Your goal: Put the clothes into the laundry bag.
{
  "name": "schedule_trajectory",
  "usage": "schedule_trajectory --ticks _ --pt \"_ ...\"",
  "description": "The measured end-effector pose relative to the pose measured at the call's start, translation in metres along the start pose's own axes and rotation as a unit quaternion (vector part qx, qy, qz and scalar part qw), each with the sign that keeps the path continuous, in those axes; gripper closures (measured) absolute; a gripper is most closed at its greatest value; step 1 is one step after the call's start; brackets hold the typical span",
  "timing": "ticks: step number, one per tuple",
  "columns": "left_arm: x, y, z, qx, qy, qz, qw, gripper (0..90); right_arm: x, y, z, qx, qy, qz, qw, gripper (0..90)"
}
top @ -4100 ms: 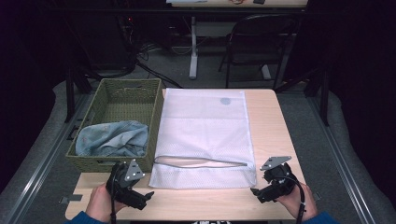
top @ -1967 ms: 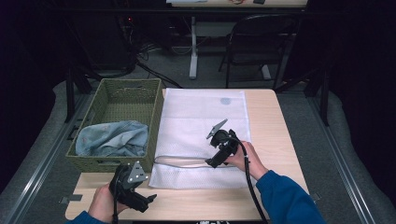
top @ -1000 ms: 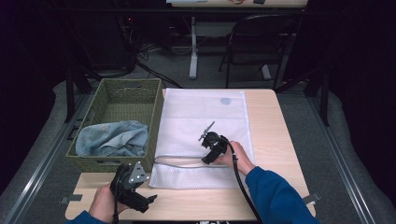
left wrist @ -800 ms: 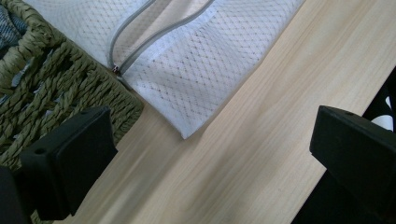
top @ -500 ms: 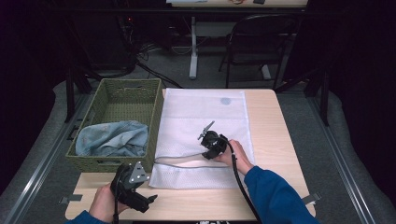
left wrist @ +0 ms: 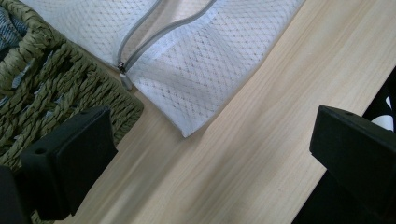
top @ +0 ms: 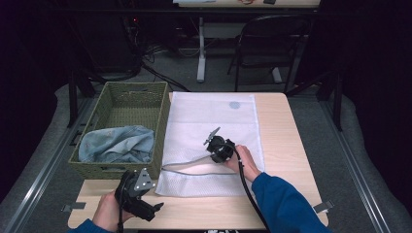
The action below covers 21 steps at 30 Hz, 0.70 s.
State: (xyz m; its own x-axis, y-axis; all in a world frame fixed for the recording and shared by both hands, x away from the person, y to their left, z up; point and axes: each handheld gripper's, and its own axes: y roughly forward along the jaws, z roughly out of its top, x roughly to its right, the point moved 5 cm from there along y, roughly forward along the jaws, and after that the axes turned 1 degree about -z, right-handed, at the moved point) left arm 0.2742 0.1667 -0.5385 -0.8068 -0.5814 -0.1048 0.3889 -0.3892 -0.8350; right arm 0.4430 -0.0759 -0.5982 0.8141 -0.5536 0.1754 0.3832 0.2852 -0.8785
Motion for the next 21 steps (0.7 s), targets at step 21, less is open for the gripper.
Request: schedule_trajectory --ticks 21 --pt "-0.002 -0.005 0.002 0.014 0.011 0.010 0.9998 1.0 0.014 -0.025 0.010 0.043 0.011 0.008 0.9990 88.0"
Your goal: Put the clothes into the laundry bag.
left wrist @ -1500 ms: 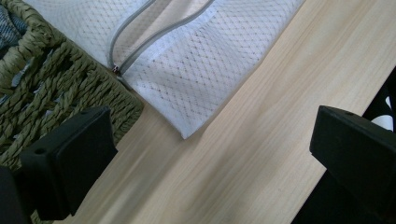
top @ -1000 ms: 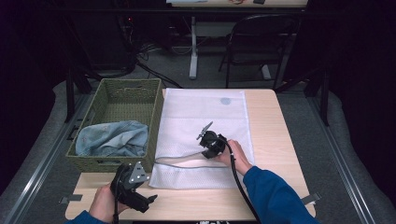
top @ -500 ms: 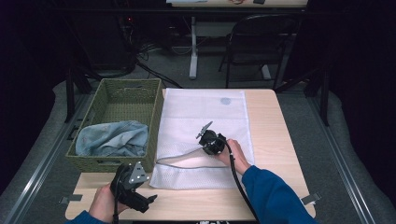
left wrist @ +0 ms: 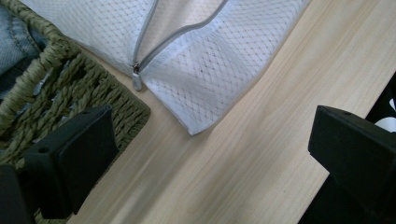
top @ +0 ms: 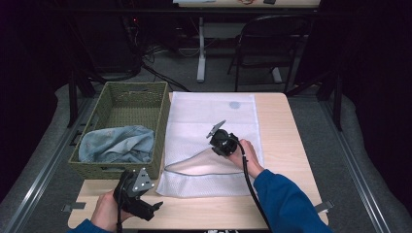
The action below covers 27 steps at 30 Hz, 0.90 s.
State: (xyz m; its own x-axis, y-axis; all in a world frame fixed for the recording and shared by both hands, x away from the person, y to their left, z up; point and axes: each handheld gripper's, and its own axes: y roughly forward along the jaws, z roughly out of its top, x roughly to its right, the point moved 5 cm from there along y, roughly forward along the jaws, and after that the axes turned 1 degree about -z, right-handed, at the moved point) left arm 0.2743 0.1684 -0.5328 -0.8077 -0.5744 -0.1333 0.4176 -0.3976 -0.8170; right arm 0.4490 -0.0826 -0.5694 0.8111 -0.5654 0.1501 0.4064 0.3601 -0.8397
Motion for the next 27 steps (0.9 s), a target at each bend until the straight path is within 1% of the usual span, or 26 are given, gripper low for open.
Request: schedule_trajectory --ticks 3,4,6,7,8,9,11,12,13,15,16,17,18,19,20,21,22,23,24,25,26,27 --pt "-0.001 -0.001 0.001 -0.002 0.001 -0.004 1.0000 1.8 0.002 -0.005 0.002 0.007 0.003 -0.002 1.0000 88.0" --pt "-0.001 -0.001 0.002 0.000 0.001 -0.012 0.9999 3.2 0.003 -0.010 0.005 0.015 0.005 -0.002 0.9999 88.0" --pt "-0.003 -0.001 0.003 0.001 0.006 -0.010 0.9999 3.2 0.005 -0.014 0.006 0.018 0.005 -0.003 0.9998 88.0" --pt "-0.004 -0.002 0.003 0.000 0.008 -0.013 0.9999 3.1 0.005 -0.015 0.007 0.019 0.002 -0.006 0.9998 88.0" --pt "-0.005 -0.002 0.004 0.003 0.006 -0.009 0.9999 2.8 0.006 -0.017 0.008 0.021 0.003 -0.005 0.9998 88.0" --pt "-0.005 -0.002 0.004 0.003 0.006 -0.009 0.9999 2.7 0.006 -0.017 0.008 0.021 0.003 -0.005 0.9998 88.0" --pt "-0.008 -0.004 0.005 0.004 0.011 -0.019 0.9998 2.6 0.007 -0.019 0.009 0.023 0.003 -0.004 0.9997 88.0" --pt "-0.008 -0.004 0.005 0.004 0.011 -0.019 0.9998 2.4 0.007 -0.020 0.009 0.022 0.005 -0.004 0.9997 88.1" --pt "-0.011 -0.007 0.006 -0.001 0.023 -0.033 0.9992 2.1 0.007 -0.021 0.009 0.022 0.001 -0.003 0.9998 88.1" --pt "-0.016 -0.013 0.008 -0.001 0.033 -0.037 0.9988 1.7 0.007 -0.022 0.009 0.020 0.000 -0.002 0.9998 88.1" --pt "-0.019 -0.016 0.010 -0.001 0.041 -0.043 0.9982 1.9 0.007 -0.022 0.009 0.020 -0.002 -0.001 0.9998 88.2" --pt "-0.019 -0.016 0.010 -0.001 0.041 -0.043 0.9982 2.2 0.007 -0.022 0.009 0.020 -0.002 -0.001 0.9998 88.2" --pt "-0.023 -0.021 0.012 0.000 0.050 -0.042 0.9979 2.2 0.008 -0.023 0.009 0.021 -0.004 0.000 0.9998 88.2" --pt "-0.029 -0.026 0.016 0.000 0.062 -0.050 0.9968 2.2 0.008 -0.023 0.009 0.021 -0.002 0.000 0.9998 88.2" --pt "-0.033 -0.029 0.018 -0.003 0.074 -0.054 0.9958 0.5 0.009 -0.024 0.010 0.022 -0.005 0.001 0.9998 88.2" --pt "-0.033 -0.029 0.018 -0.003 0.074 -0.054 0.9958 0.0 0.009 -0.024 0.010 0.022 -0.005 0.001 0.9998 88.2" --pt "-0.037 -0.032 0.021 0.001 0.083 -0.061 0.9947 0.0 0.009 -0.025 0.010 0.024 -0.005 0.001 0.9997 88.2" --pt "-0.046 -0.036 0.026 0.003 0.085 -0.059 0.9946 0.0 0.009 -0.025 0.010 0.025 -0.006 0.003 0.9997 88.2" --pt "-0.046 -0.036 0.026 0.003 0.085 -0.059 0.9946 0.0 0.009 -0.026 0.010 0.025 -0.007 0.002 0.9997 88.2" --pt "-0.056 -0.040 0.031 -0.002 0.084 -0.057 0.9948 0.0 0.007 -0.026 0.010 0.023 0.003 0.002 0.9997 88.2" --pt "-0.061 -0.041 0.033 -0.005 0.090 -0.054 0.9945 0.0 0.007 -0.027 0.010 0.024 0.002 0.003 0.9997 88.2" --pt "-0.061 -0.041 0.033 -0.005 0.090 -0.054 0.9945 0.0 0.008 -0.027 0.010 0.026 0.000 0.003 0.9997 88.2"
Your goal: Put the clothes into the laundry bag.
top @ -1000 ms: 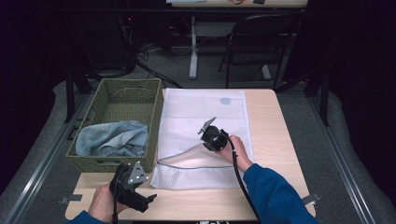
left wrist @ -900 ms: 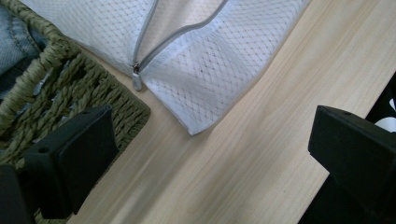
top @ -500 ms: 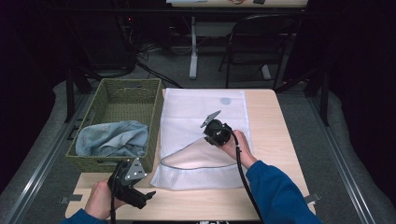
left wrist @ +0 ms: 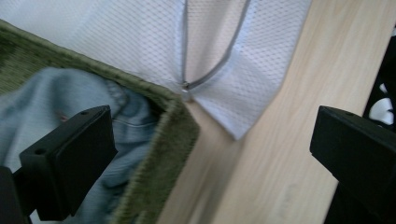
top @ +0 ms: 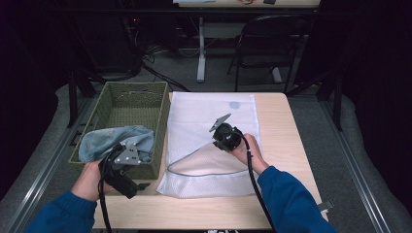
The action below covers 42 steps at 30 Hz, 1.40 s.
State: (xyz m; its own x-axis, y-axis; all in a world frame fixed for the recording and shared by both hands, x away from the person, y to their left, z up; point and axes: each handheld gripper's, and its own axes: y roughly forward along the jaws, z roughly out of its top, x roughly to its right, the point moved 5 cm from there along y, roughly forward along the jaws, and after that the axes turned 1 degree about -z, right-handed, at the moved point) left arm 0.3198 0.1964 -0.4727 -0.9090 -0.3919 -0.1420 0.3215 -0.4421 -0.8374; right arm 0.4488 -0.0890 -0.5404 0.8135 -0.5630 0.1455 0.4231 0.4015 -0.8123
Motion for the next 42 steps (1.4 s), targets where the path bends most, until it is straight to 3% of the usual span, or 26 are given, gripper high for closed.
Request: schedule_trajectory --ticks 1,5,8,10,15,19,26,29,30,36,38,42 --pt "-0.008 -0.003 0.001 -0.012 0.007 0.004 0.9999 0.0 0.000 0.000 0.000 0.000 0.000 0.000 1.0000 88.2" --pt "-0.016 -0.007 0.004 -0.029 0.021 0.004 0.9993 0.0 0.000 -0.001 0.001 0.003 -0.002 0.001 1.0000 88.2" --pt "-0.020 -0.011 0.006 -0.041 0.046 -0.030 0.9976 0.0 0.001 -0.001 0.000 0.004 -0.004 0.002 1.0000 88.2" --pt "-0.025 -0.013 0.009 -0.061 0.060 -0.035 0.9957 0.0 0.001 -0.001 0.000 0.005 -0.003 0.003 1.0000 88.2" --pt "-0.041 -0.016 0.011 -0.081 0.064 -0.027 0.9943 0.0 0.001 -0.001 0.000 0.006 -0.003 0.004 1.0000 88.2" --pt "-0.057 -0.021 0.012 -0.088 0.055 -0.021 0.9944 0.0 0.000 -0.002 0.000 0.004 -0.002 0.004 1.0000 88.1" --pt "-0.089 -0.027 0.012 -0.118 0.060 -0.021 0.9910 0.0 0.001 -0.001 0.000 0.004 -0.006 0.004 1.0000 88.2" --pt "-0.101 -0.026 0.010 -0.141 0.077 -0.026 0.9866 0.0 0.000 0.000 0.000 0.003 -0.005 0.005 1.0000 88.1" --pt "-0.101 -0.026 0.010 -0.141 0.077 -0.026 0.9866 0.0 0.000 0.000 0.000 0.003 -0.005 0.005 1.0000 88.1" --pt "-0.120 -0.015 0.001 -0.191 0.096 -0.046 0.9758 0.0 0.000 0.000 -0.001 0.001 -0.006 0.007 1.0000 88.1" --pt "-0.126 -0.010 -0.001 -0.204 0.098 -0.042 0.9732 0.0 0.000 0.001 -0.001 0.001 -0.007 0.009 0.9999 88.1" --pt "-0.138 0.001 -0.006 -0.211 0.090 -0.053 0.9719 0.0 -0.001 0.002 -0.002 -0.002 -0.008 0.009 0.9999 88.1"
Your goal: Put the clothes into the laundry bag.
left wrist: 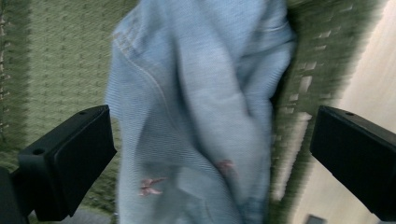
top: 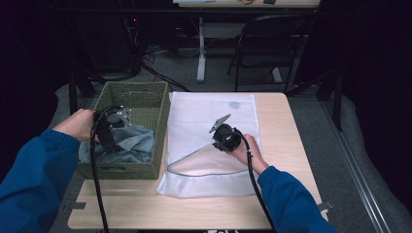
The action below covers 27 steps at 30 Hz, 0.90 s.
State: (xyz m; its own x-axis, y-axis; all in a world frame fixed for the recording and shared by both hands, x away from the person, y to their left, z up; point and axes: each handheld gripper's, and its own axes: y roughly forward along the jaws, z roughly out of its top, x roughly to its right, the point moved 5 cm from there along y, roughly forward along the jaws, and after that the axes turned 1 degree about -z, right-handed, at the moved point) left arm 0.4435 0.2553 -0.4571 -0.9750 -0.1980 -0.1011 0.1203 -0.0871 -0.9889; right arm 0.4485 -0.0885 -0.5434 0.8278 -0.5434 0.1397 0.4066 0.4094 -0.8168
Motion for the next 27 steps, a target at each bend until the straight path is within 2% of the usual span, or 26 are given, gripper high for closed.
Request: schedule_trajectory --ticks 1,3,4,6,7,12,17,18,20,22,24,25,27 --pt "-0.004 0.003 -0.001 -0.007 -0.002 0.008 0.9999 0.0 0.000 0.000 0.000 -0.001 0.000 0.001 1.0000 88.0" --pt "-0.009 0.009 -0.002 -0.007 -0.005 0.000 1.0000 0.0 0.000 0.000 0.000 -0.001 0.003 0.002 1.0000 88.0" --pt "-0.012 0.011 -0.004 -0.014 -0.004 0.007 0.9999 0.0 0.000 0.000 0.000 -0.001 0.003 0.003 1.0000 88.0" --pt "-0.016 0.016 -0.005 -0.013 -0.009 0.001 0.9999 0.0 0.000 0.000 -0.001 -0.001 0.003 0.003 1.0000 88.0" --pt "-0.018 0.019 -0.006 -0.013 -0.009 0.006 0.9999 0.0 0.000 0.001 -0.001 -0.002 0.004 0.003 1.0000 88.0" --pt "-0.022 0.037 -0.006 -0.019 -0.016 -0.021 0.9995 0.0 -0.001 0.001 -0.001 -0.004 0.005 0.004 1.0000 87.9" --pt "-0.021 0.056 -0.004 -0.027 -0.015 -0.046 0.9985 0.0 0.000 0.002 -0.002 -0.005 0.000 0.004 1.0000 87.8" --pt "-0.021 0.059 -0.004 -0.035 -0.011 -0.047 0.9982 0.0 -0.001 0.003 -0.002 -0.006 0.001 0.006 1.0000 87.9" --pt "-0.020 0.065 -0.002 -0.031 -0.014 -0.059 0.9977 0.0 -0.001 0.004 -0.002 -0.008 -0.001 0.006 0.9999 87.9" --pt "-0.020 0.070 0.000 -0.035 -0.008 -0.063 0.9974 0.0 -0.002 0.005 -0.003 -0.011 -0.001 0.006 0.9999 87.9" --pt "-0.020 0.078 0.001 -0.043 -0.006 -0.069 0.9967 0.0 -0.002 0.005 -0.003 -0.010 -0.001 0.006 0.9999 87.9" --pt "-0.020 0.080 0.000 -0.052 -0.008 -0.079 0.9955 0.0 -0.002 0.005 -0.003 -0.010 -0.001 0.005 0.9999 87.9" --pt "-0.021 0.086 0.000 -0.069 -0.018 -0.086 0.9938 0.0 -0.001 0.005 -0.003 -0.009 0.000 0.005 0.9999 87.8"
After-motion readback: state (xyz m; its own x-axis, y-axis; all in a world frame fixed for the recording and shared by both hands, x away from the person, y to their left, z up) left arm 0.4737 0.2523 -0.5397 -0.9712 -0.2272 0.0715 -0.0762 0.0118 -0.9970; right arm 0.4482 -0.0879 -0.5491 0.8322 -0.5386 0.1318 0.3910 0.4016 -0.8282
